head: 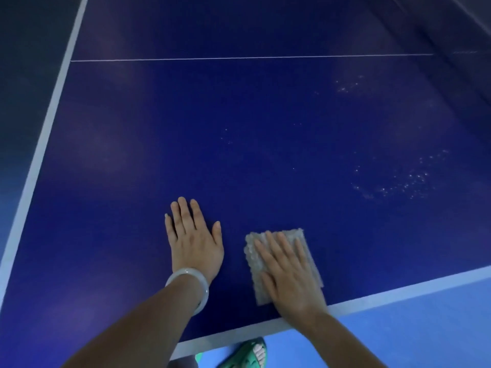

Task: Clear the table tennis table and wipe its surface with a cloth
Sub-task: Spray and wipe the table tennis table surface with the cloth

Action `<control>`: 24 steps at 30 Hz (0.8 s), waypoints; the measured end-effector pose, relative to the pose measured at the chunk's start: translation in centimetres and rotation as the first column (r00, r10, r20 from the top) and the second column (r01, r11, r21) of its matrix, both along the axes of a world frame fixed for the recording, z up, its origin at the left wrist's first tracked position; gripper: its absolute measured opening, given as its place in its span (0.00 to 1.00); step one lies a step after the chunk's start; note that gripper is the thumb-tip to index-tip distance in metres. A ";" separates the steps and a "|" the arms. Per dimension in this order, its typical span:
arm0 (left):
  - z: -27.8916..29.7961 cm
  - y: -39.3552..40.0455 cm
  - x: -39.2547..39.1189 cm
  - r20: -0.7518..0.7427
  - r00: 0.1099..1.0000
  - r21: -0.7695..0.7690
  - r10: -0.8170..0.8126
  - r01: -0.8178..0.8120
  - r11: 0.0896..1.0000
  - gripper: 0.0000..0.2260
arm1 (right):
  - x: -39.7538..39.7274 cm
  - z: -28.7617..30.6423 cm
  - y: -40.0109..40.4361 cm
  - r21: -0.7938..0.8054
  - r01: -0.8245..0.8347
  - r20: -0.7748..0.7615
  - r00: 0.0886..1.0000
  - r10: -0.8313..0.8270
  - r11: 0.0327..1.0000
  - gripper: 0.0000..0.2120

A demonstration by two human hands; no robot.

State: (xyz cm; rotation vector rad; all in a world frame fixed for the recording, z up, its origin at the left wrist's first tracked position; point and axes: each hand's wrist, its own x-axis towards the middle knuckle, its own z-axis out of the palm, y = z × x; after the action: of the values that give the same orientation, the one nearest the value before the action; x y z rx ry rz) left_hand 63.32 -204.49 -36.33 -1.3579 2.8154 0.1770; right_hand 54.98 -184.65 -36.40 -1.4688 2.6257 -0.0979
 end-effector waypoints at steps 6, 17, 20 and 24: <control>-0.2 -0.1 0.0 -0.025 1.000 0.015 -0.001 0.001 1.000 0.32 | -6.8 0.9 9.8 0.064 0.698 -0.065 0.717 -0.695 0.714 0.26; 0.1 -0.2 0.0 -0.022 1.000 0.011 -0.008 0.008 1.000 0.32 | 1.6 1.0 0.0 0.026 -0.003 0.019 1.000 0.002 1.000 0.28; 0.0 -0.2 0.0 -0.034 0.999 0.006 0.000 0.000 1.000 0.33 | -2.4 0.8 3.3 0.082 0.188 -0.051 0.982 -0.184 0.979 0.27; -0.2 -0.1 -0.1 -0.042 0.999 0.016 0.010 -0.009 1.000 0.32 | -3.8 1.1 4.0 0.066 0.661 0.002 0.749 -0.663 0.747 0.25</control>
State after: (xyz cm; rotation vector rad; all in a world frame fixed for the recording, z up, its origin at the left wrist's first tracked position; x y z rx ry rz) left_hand 63.26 -204.63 -36.49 -1.3811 2.8351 0.2301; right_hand 51.17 -180.61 -35.30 -0.4332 2.9564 -0.0992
